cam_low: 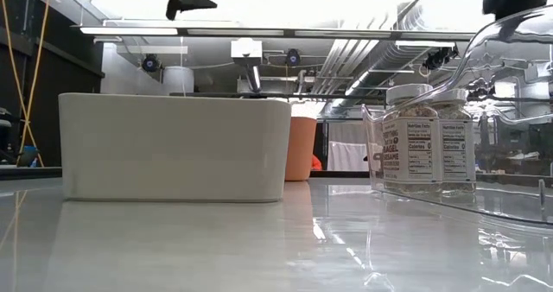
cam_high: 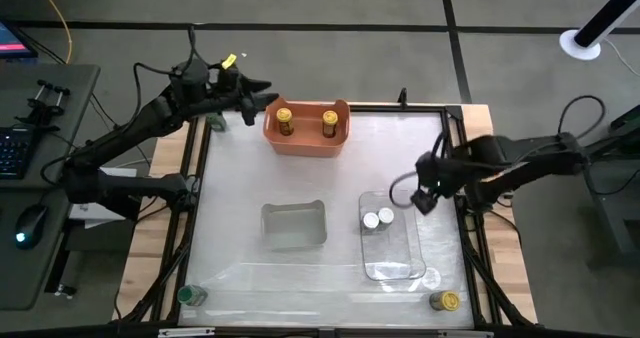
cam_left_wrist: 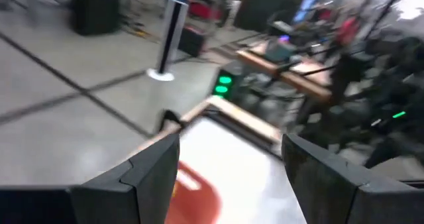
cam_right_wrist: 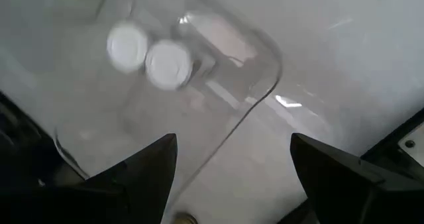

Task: Sort spices by type
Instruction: Put the yellow seasoning bottle into the orange bin

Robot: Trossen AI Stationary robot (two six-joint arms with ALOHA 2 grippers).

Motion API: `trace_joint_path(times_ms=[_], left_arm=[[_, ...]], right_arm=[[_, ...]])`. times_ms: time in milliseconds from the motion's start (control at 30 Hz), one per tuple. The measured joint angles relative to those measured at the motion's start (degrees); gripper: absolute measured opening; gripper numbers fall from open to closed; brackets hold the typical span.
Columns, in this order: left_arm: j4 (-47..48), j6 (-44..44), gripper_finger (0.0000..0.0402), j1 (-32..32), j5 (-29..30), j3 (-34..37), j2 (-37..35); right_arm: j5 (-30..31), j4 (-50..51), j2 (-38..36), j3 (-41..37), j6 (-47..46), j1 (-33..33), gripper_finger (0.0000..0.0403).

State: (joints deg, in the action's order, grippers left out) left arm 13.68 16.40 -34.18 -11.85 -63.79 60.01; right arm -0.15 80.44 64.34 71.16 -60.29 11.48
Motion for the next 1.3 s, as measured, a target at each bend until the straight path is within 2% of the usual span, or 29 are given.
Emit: trace_joint_path(times_ms=[100,233,400,567,700,867,1067,1300], left_arm=[[-2.53,5.13,0.0253,3.20,-2.65,0.00,0.92],[-6.61,9.99,0.0253,10.54,-2.23,0.00,2.54],[-11.58,14.95,0.0253,23.11,6.00,-0.02,5.97],[-12.64,17.88,0.0253,34.22,14.43,0.00,9.28],[-14.36,17.88,0.0253,40.05,17.96,0.00,10.84],[-14.52,16.48,0.0253,43.02,18.67,0.00,10.98],[-14.45,13.42,0.0253,43.28,18.81,-0.02,10.31],[-14.39,11.41,0.0252,43.11,18.79,-0.02,10.31]], right_arm=[[-0.70,-1.08,2.19,-0.04,2.28,4.73,0.0291],[-1.82,-5.39,4.07,-0.06,6.87,10.55,0.0291],[-0.40,-10.74,4.41,-0.07,9.52,18.59,0.0291],[-0.27,-11.66,5.05,-0.04,2.23,26.80,0.0291],[-0.58,-13.26,7.64,-0.04,-6.06,35.35,0.0291],[-4.32,-20.00,14.13,-0.04,-14.15,42.85,0.0291],[-12.03,-24.03,22.50,-0.04,-14.74,46.22,0.0291],[-11.58,-21.91,25.26,0.09,-16.88,46.35,0.0291]])
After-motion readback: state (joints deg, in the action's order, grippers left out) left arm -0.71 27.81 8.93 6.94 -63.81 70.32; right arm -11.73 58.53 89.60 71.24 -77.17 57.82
